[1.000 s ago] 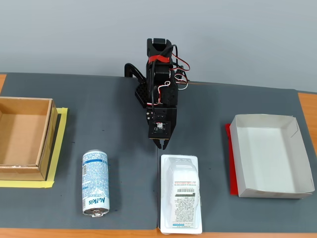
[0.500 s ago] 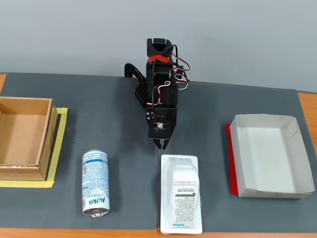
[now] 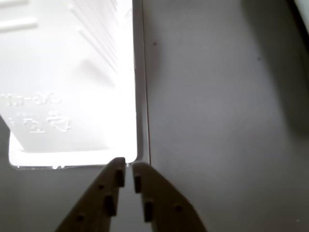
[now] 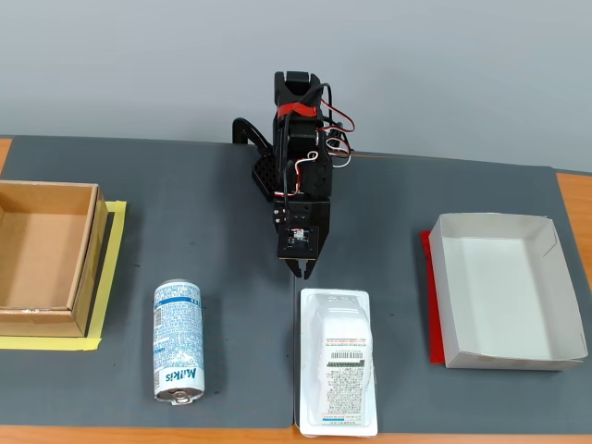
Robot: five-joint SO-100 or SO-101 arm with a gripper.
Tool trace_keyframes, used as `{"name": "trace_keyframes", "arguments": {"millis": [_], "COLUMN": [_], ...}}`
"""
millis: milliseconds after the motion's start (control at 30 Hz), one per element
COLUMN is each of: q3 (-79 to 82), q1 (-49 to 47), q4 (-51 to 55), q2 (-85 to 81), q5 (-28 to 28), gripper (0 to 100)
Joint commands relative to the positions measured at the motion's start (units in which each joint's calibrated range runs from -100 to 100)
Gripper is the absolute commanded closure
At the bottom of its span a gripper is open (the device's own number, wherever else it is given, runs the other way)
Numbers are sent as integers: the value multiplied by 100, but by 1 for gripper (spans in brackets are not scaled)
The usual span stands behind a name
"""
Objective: Pick the sandwich and put it in the gray box
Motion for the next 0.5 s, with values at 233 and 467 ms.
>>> {"name": "trace_keyframes", "arguments": {"millis": [233, 467], "q3": [-56, -472], "q1": [-3, -25], "q4": [-13, -82], "q2": [68, 322], "q5": [22, 6], "gripper": [98, 98]}}
